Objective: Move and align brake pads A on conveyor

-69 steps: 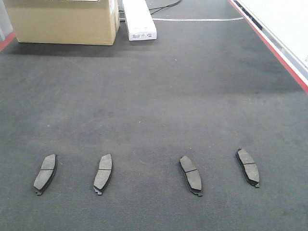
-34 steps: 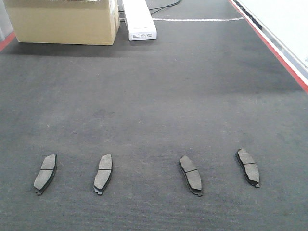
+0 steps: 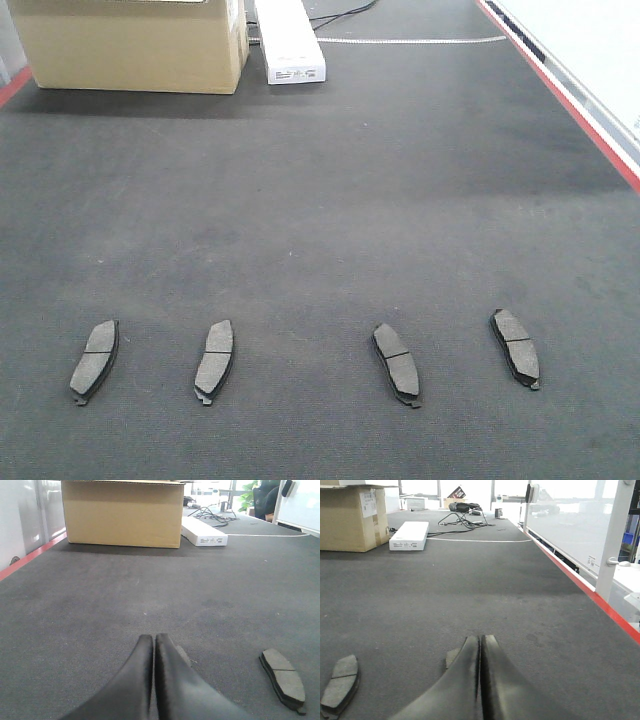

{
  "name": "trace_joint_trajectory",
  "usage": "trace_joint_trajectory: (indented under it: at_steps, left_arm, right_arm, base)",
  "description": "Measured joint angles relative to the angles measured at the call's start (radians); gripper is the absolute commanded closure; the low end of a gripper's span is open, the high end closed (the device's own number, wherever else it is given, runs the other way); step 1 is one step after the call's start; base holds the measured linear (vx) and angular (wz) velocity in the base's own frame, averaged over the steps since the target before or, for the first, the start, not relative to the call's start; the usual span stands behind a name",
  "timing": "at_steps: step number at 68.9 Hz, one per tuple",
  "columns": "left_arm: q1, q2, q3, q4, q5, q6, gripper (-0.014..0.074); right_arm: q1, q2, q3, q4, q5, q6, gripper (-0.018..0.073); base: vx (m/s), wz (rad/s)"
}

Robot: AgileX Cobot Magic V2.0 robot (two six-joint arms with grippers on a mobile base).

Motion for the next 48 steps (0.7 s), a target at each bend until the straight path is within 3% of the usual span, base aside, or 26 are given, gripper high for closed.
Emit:
trace_joint_trajectory:
  at_steps: [48]
  left_arm:
    - [0.000, 0.000, 0.000, 0.000, 0.000, 0.000, 0.0602]
  right_arm:
    - [0.000, 0.000, 0.000, 0.014, 0.000, 0.001, 0.0571]
  base:
    - [0.00, 0.00]
